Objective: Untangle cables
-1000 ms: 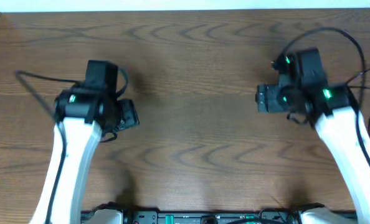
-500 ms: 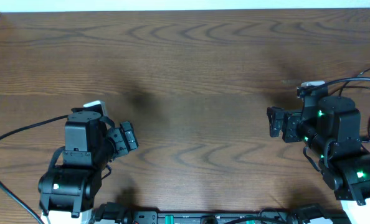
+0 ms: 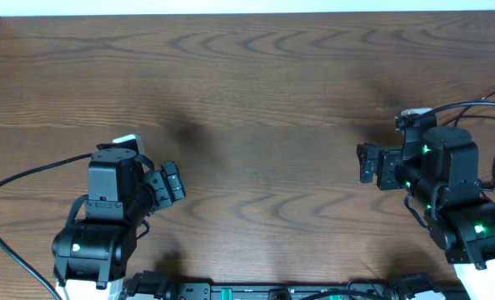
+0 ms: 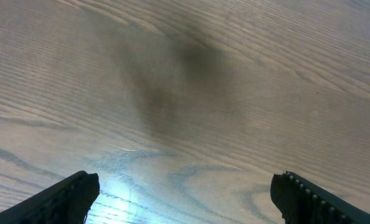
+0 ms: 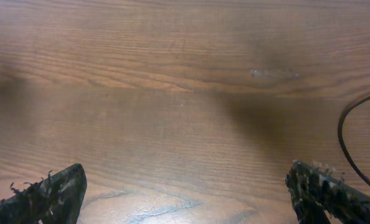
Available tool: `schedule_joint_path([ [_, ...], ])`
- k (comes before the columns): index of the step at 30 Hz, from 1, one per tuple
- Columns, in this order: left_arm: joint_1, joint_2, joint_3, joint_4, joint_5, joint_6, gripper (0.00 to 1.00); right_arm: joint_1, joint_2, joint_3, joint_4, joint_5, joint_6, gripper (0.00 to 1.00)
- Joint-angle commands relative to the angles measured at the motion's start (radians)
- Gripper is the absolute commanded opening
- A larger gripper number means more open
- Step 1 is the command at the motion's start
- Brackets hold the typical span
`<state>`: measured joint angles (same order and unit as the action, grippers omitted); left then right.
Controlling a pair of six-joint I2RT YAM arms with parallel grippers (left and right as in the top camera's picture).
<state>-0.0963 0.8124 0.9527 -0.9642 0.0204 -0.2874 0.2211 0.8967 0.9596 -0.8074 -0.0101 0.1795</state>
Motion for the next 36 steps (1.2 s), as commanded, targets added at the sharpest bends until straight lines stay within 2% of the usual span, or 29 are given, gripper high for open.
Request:
schedule_joint_path([
  [1, -0.001, -0.002, -0.006, 0.002, -0.006, 0.006, 0.94, 0.002, 0.006, -0.007, -0.005, 0.008, 0.014, 0.99],
  [7, -0.001, -0.002, -0.005, 0.002, -0.006, 0.006, 0.94, -0.012, -0.034, -0.008, -0.015, 0.066, 0.014, 0.99],
  [18, -0.001, -0.002, -0.006, 0.002, -0.006, 0.006, 0.94, -0.282, -0.251, -0.008, 0.172, 0.079, -0.118, 0.99],
  [24, -0.001, -0.002, -0.006, 0.002, -0.006, 0.006, 0.94, -0.292, -0.309, -0.05, 0.294, 0.079, -0.132, 0.99],
  [30, -0.001, -0.002, -0.006, 0.001, -0.006, 0.006, 0.94, -0.285, -0.427, -0.288, 0.546, 0.056, -0.132, 0.99],
  [36, -0.001, -0.002, -0.006, 0.001, -0.006, 0.006, 0.94, -0.254, -0.55, -0.49, 0.729, 0.056, -0.132, 0.99],
])
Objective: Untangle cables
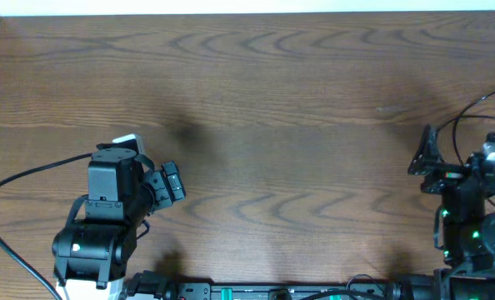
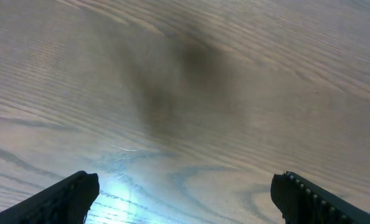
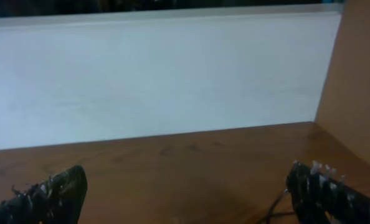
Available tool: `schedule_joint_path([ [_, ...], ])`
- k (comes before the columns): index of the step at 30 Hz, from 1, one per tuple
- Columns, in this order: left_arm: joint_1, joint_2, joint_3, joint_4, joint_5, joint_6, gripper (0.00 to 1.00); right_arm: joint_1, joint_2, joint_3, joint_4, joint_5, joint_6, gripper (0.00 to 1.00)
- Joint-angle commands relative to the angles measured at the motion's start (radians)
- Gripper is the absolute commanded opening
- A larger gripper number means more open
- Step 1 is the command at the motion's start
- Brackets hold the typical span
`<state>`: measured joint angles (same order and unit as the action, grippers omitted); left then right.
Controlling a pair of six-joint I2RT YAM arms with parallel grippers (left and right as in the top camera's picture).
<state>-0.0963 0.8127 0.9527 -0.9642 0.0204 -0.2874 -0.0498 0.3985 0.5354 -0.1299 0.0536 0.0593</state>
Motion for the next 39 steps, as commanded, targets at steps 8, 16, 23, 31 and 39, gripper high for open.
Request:
schedule_joint_path([
  [8, -0.001, -0.003, -0.005, 0.001, -0.006, 0.006, 0.94, 0.048, -0.206, -0.288, 0.212, 0.029, -0.012, 0.99],
  [16, -0.001, -0.003, -0.006, 0.002, -0.006, 0.006, 0.94, 0.067, -0.394, -0.491, 0.323, 0.042, -0.007, 0.99],
  [23, -0.001, -0.003, -0.006, 0.001, -0.006, 0.006, 0.94, 0.083, -0.394, -0.53, 0.262, 0.042, -0.01, 0.99],
  [31, -0.001, -0.003, -0.005, 0.001, -0.006, 0.006, 0.94, 0.111, -0.394, -0.53, 0.054, -0.018, -0.067, 0.99],
  [39, -0.001, -0.003, -0.006, 0.001, -0.006, 0.006, 0.94, 0.113, -0.393, -0.53, 0.055, -0.067, -0.075, 0.99],
])
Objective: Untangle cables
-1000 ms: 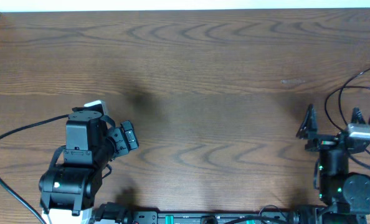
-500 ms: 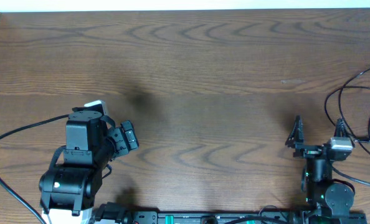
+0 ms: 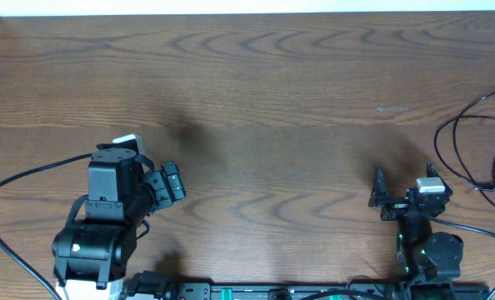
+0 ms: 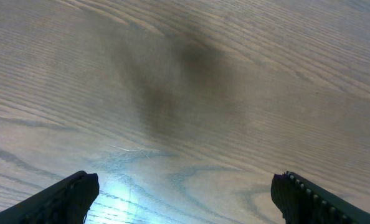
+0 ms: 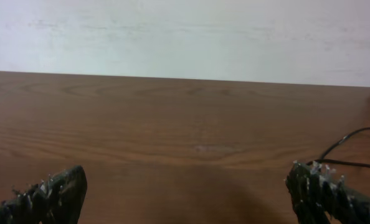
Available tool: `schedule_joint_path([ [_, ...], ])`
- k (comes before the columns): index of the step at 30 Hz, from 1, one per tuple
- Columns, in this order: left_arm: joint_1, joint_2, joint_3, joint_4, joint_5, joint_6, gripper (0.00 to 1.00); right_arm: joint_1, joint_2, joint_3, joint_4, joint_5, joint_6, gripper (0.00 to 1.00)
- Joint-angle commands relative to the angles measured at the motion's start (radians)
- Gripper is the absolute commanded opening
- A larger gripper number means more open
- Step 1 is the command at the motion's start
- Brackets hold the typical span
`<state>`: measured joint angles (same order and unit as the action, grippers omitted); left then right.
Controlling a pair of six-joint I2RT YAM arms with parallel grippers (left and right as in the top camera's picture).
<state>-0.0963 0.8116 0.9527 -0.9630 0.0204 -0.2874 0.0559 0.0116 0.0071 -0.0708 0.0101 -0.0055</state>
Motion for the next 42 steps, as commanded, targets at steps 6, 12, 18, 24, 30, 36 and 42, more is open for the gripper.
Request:
schedule_joint_path([
  [6, -0.001, -0.002, -0.006, 0.0, -0.006, 0.006, 0.94, 0.007, -0.006, -0.002, -0.005, -0.023, -0.01, 0.99],
  [12, -0.001, -0.001, -0.006, 0.0, -0.006, 0.006, 0.94, 0.007, -0.006, -0.002, -0.005, -0.023, -0.01, 0.99],
  [18, -0.001, 0.004, -0.006, 0.0, -0.006, 0.006, 0.94, 0.007, -0.006, -0.002, -0.005, -0.023, -0.01, 0.99],
  [24, -0.001, 0.004, -0.006, 0.0, -0.006, 0.006, 0.94, 0.007, -0.006, -0.002, -0.005, -0.023, -0.01, 0.99],
  [30, -0.001, 0.004, -0.006, 0.0, -0.006, 0.006, 0.94, 0.007, -0.006, -0.002, -0.005, -0.023, -0.01, 0.99],
  [36, 0.002, -0.005, -0.006, -0.009, -0.031, 0.026, 0.94, 0.007, -0.006, -0.002, -0.005, -0.023, -0.01, 0.99],
  [42, 0.009, -0.145, -0.096, 0.043, -0.039, 0.09, 0.94, 0.007, -0.006, -0.002, -0.005, -0.023, -0.01, 0.99],
])
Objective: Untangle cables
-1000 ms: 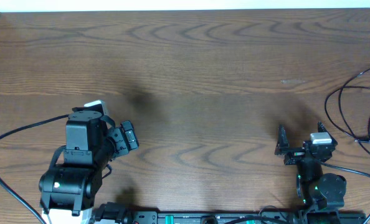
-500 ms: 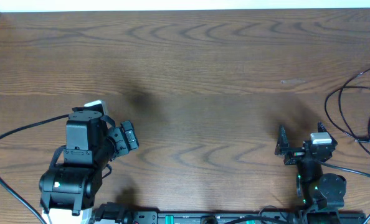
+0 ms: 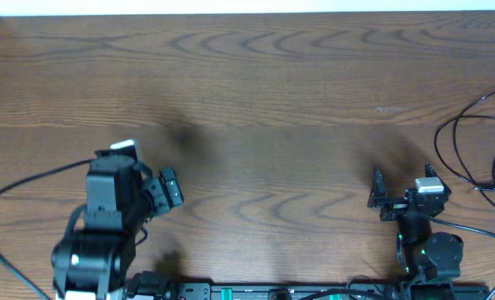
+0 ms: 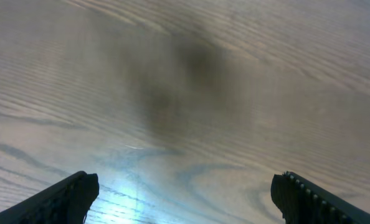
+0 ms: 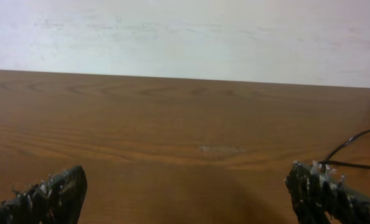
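Observation:
Thin black cables (image 3: 474, 143) lie in loose loops at the table's right edge; one strand (image 5: 352, 140) shows at the right of the right wrist view. My right gripper (image 3: 402, 187) sits low near the front edge, left of the cables, facing the far wall. It is open (image 5: 186, 198) with nothing between its fingers. My left gripper (image 3: 168, 190) is at the front left, far from the cables. It hangs open (image 4: 185, 198) over bare wood.
The dark wooden table (image 3: 256, 92) stretches between the arms. A white wall (image 5: 185, 37) rises behind its far edge. A thick black lead (image 3: 18, 185) curves from the left arm to the left edge. A rack of electronics (image 3: 272, 292) runs along the front.
My left arm has shifted slightly and its wrist view is a little blurred. The right arm and the cables stay where they were.
My right arm first reached over the right of the table, its gripper open and looking down beside the cables. Then it stood further right, facing the far wall. By 1.4 s ago it was folded low at the front edge. The left arm stayed put until its slight shift now.

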Available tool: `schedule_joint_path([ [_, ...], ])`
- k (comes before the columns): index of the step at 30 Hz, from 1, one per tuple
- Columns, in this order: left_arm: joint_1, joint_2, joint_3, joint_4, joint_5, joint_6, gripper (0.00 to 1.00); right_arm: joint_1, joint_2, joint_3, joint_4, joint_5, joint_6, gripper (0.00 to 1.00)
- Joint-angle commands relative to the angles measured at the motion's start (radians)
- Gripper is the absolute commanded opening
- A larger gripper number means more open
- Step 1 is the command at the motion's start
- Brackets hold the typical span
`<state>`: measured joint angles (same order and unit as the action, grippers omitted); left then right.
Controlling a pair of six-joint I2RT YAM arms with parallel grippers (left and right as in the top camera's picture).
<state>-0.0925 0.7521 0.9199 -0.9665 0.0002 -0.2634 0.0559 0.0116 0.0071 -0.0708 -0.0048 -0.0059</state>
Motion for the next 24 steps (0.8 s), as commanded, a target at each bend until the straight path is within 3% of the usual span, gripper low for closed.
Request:
schedule_joint_path([
  [1, 0.005, -0.117, -0.093, 0.076, -0.019, 0.085, 0.94, 0.007, -0.006, -0.002, -0.005, -0.008, -0.01, 0.99],
  [12, 0.02, -0.531, -0.507, 0.421, -0.011, 0.14, 0.94, 0.007, -0.006, -0.002, -0.005, -0.008, -0.01, 0.99],
  [24, 0.02, -0.75, -0.788, 0.768, -0.012, 0.14, 0.94, 0.007, -0.006, -0.002, -0.005, -0.008, -0.01, 0.99],
])
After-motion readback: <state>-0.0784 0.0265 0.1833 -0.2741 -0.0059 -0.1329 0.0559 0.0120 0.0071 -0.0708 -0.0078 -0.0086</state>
